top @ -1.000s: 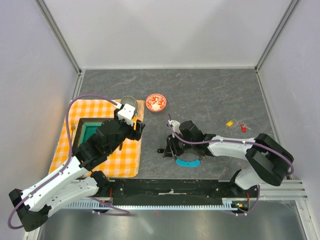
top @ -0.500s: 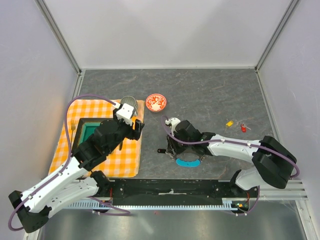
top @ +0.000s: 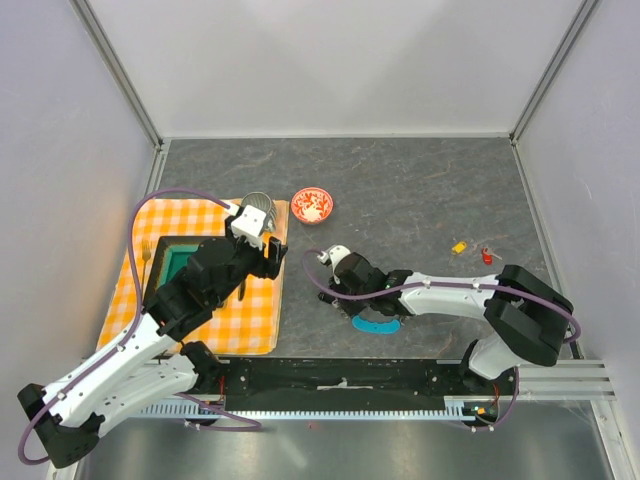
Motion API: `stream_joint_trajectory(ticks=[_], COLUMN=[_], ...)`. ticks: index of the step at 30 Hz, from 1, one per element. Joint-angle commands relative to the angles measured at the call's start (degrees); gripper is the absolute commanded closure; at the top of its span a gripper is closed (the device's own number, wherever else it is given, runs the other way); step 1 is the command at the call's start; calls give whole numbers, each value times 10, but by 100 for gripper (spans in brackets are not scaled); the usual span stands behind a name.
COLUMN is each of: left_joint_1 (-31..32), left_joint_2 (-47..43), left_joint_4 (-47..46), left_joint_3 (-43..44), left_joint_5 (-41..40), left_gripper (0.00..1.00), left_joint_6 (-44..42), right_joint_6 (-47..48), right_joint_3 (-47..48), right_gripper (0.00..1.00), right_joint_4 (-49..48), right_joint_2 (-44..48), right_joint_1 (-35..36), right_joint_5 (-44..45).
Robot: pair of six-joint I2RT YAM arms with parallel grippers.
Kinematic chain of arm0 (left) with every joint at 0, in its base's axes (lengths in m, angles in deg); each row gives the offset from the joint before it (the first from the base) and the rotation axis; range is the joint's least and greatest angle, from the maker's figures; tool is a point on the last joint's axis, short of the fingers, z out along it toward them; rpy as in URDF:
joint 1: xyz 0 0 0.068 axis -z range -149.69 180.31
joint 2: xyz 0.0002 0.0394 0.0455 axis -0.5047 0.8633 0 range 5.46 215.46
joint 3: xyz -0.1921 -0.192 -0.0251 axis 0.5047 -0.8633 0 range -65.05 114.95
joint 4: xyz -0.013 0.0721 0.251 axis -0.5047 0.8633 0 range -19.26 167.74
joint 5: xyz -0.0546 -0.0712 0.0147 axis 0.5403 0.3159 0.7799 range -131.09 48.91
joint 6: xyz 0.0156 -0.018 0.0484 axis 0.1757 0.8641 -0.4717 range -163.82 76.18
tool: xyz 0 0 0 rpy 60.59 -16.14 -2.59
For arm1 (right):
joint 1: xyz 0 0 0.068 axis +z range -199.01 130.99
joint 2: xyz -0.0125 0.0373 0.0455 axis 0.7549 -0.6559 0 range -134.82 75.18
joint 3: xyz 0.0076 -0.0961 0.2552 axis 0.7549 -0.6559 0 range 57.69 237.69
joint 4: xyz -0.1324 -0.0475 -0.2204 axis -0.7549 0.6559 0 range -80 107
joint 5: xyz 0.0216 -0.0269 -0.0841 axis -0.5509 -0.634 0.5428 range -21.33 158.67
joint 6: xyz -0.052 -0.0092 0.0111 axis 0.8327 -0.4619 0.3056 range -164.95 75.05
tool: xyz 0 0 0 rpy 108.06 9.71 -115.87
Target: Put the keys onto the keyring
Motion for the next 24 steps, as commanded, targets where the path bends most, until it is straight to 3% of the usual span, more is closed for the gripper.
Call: stream_joint_trajectory(ticks=[1,4,8,11,15,19,24], left_joint_1=[-5,-5,-8,-11,-14,-17,-18], left_joint_2=[-3,-1,2,1,3,7,8], left_joint_4=[-9,-9,-9,-9,-9,-9,-9], left_joint_3=[-4,-3,-3,-3,-2,-1,-2], left_joint_5=[13,19,25,28,35,42,43], left_gripper=[27,27,27,27,27,27,27], left_joint_6=[-12,-12,-11,-10,-9,-8,-8], right_joint_6=[11,18,50,36,36,39,26], right_joint_3=[12,20,14,1,-4,-7,-1], right_gripper=[90,100,100,100,100,100,100], right_joint_4=[-3,12,21,38,48,27,62], right_joint_2=[9,38,107,126,119,102,81], right_joint_1=[1,1,-4,-53,-69,-70,-71], right_joint_5=[57,70,73,95,96,40,123])
